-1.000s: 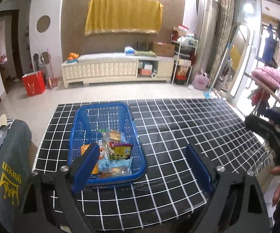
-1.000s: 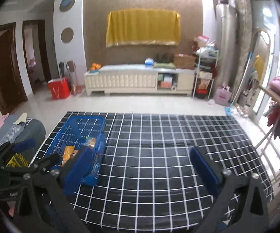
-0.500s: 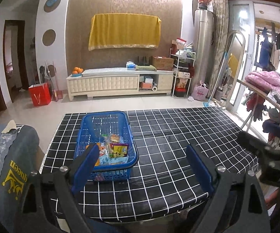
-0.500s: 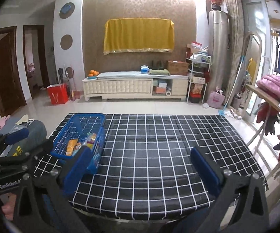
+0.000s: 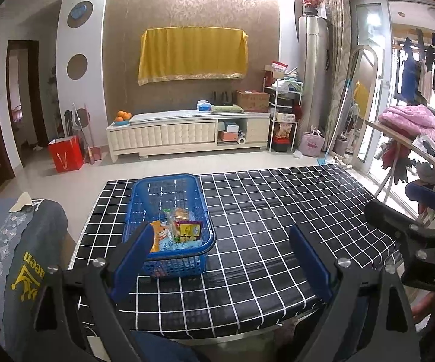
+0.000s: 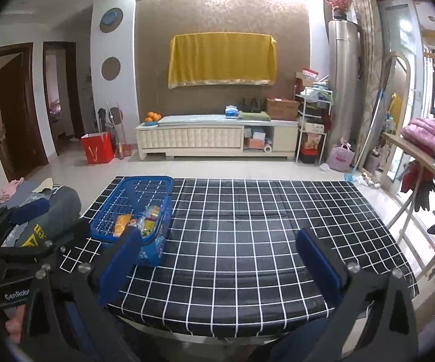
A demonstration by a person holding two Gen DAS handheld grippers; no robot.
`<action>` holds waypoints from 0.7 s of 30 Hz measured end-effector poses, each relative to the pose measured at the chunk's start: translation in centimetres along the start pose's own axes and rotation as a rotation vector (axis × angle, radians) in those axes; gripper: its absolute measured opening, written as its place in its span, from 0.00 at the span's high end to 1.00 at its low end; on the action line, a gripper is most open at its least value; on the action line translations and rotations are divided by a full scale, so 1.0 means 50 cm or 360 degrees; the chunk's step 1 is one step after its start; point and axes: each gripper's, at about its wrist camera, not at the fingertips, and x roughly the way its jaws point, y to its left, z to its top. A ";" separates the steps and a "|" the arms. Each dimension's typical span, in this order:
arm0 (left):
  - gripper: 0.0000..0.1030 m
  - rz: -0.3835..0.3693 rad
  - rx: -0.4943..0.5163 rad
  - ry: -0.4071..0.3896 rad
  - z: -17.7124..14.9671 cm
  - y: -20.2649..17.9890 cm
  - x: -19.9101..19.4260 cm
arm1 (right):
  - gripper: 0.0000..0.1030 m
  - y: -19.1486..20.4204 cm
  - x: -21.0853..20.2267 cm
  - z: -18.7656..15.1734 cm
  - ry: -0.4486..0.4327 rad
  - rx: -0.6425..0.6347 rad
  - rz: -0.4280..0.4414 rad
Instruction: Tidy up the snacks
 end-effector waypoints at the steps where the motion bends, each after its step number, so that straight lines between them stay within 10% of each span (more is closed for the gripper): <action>1: 0.13 0.0000 -0.0001 0.0001 -0.001 -0.001 0.000 | 0.00 0.001 -0.001 -0.001 -0.0001 0.0000 0.0000; 21: 0.13 -0.0014 0.0004 -0.0023 -0.006 -0.005 -0.018 | 0.00 0.011 -0.008 0.002 0.0021 0.0004 0.0018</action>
